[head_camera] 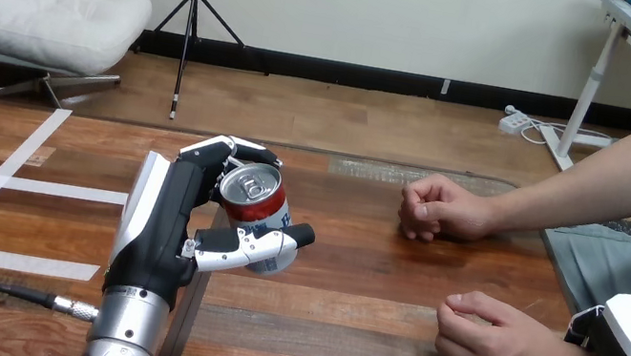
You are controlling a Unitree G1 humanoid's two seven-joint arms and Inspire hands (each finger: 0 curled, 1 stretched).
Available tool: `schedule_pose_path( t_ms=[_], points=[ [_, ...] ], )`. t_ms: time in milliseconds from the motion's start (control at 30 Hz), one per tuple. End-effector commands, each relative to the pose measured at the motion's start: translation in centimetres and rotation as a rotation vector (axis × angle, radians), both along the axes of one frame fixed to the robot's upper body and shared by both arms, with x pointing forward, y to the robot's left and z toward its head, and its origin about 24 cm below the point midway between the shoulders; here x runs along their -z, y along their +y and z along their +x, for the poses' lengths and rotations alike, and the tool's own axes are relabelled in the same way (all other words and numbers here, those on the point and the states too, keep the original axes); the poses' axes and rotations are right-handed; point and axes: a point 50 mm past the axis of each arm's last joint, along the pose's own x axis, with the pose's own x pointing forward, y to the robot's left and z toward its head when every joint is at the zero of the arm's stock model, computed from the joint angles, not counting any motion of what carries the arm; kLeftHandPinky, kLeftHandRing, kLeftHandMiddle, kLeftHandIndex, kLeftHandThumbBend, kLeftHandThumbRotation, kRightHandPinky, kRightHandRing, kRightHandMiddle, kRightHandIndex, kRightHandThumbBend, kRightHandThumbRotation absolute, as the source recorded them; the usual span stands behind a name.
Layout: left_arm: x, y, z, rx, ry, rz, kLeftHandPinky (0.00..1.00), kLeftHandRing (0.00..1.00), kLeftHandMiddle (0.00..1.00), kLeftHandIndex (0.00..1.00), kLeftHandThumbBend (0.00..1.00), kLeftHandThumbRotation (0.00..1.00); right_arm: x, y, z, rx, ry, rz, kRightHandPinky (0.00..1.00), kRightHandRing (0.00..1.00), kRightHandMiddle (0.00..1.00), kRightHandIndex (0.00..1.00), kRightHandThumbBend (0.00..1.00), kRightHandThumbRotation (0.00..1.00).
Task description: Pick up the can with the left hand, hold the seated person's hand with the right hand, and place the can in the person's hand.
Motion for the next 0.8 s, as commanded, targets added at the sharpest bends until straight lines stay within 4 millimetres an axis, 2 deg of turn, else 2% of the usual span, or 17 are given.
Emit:
schedule_pose_path(
  t_ms=[0,400,767],
  points=[
    [-2.2,-0.1,0.8,0.002,-0.098,-0.017,0.47,0.43,0.45,0.56,0.69,0.00,1.5,-0.3,-0.8,0.036,0.075,0.022,0.33,0.42,0.48,0.47,0.76,0.00],
    [-2.2,-0.2,0.9,0.004,-0.099,-0.018,0.47,0.43,0.45,0.56,0.69,0.00,0.7,-0.1,-0.6,0.040,0.060,0.031,0.35,0.44,0.51,0.50,0.72,0.00],
    [-2.2,-0.3,1.0,0.006,-0.098,-0.019,0.46,0.42,0.45,0.56,0.69,0.00,-0.4,0.5,-0.3,0.003,0.007,0.040,0.33,0.42,0.48,0.48,0.74,0.00]
  ],
)
